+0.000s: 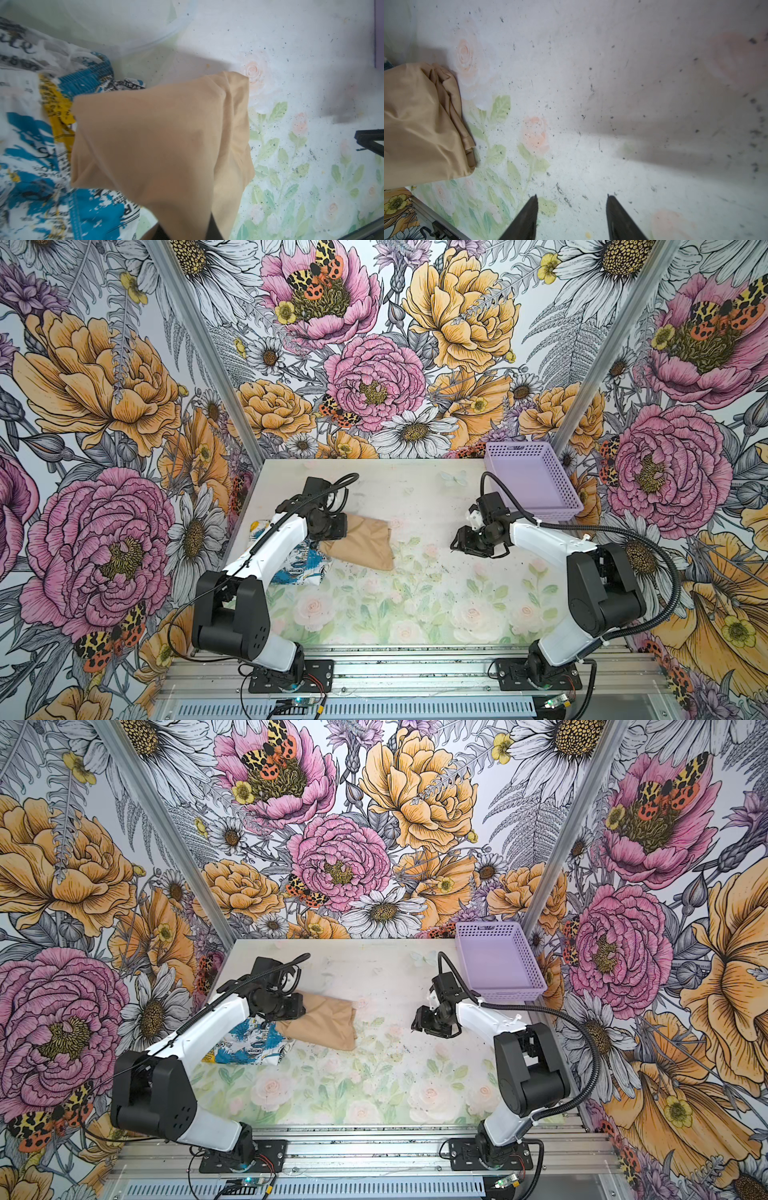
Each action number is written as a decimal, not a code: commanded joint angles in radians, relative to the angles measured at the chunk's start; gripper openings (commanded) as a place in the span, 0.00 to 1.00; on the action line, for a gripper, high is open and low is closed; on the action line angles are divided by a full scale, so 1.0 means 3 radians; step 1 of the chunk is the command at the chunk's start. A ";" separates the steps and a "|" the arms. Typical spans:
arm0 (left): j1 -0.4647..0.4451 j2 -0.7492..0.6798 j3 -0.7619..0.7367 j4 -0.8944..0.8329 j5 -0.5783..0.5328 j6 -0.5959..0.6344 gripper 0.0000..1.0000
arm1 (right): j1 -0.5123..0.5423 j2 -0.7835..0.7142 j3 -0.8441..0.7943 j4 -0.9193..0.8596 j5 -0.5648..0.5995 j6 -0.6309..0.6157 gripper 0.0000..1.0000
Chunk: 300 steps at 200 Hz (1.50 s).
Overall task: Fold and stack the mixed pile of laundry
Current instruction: 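Carry the beige bundle with the left gripper onto the printed garment pile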
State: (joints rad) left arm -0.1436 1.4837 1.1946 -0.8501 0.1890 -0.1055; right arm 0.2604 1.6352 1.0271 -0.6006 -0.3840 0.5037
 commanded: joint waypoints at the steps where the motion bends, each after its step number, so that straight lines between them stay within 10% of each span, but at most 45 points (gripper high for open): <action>1: 0.0190 -0.0124 0.0260 -0.0245 0.0007 0.0313 0.00 | -0.0004 -0.0042 0.0111 0.0013 -0.0056 -0.0007 0.55; 163: 0.0997 -0.0322 0.0789 -0.0802 0.0596 0.0748 0.00 | -0.0010 0.0038 0.0290 -0.0169 -0.0144 -0.0091 0.55; 260: 0.1399 0.0477 0.0809 -0.0643 -0.0031 0.1060 0.00 | -0.0034 0.0221 0.0373 -0.0258 -0.0296 -0.0201 0.56; 300: 0.1214 0.0750 0.0773 -0.0604 -0.0834 0.1051 0.00 | -0.0036 0.0225 0.0332 -0.0259 -0.0315 -0.0199 0.56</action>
State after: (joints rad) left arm 0.2623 1.6688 1.4090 -1.0718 0.1284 0.1909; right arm 0.2550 1.6913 1.1179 -0.6735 -0.4660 0.4679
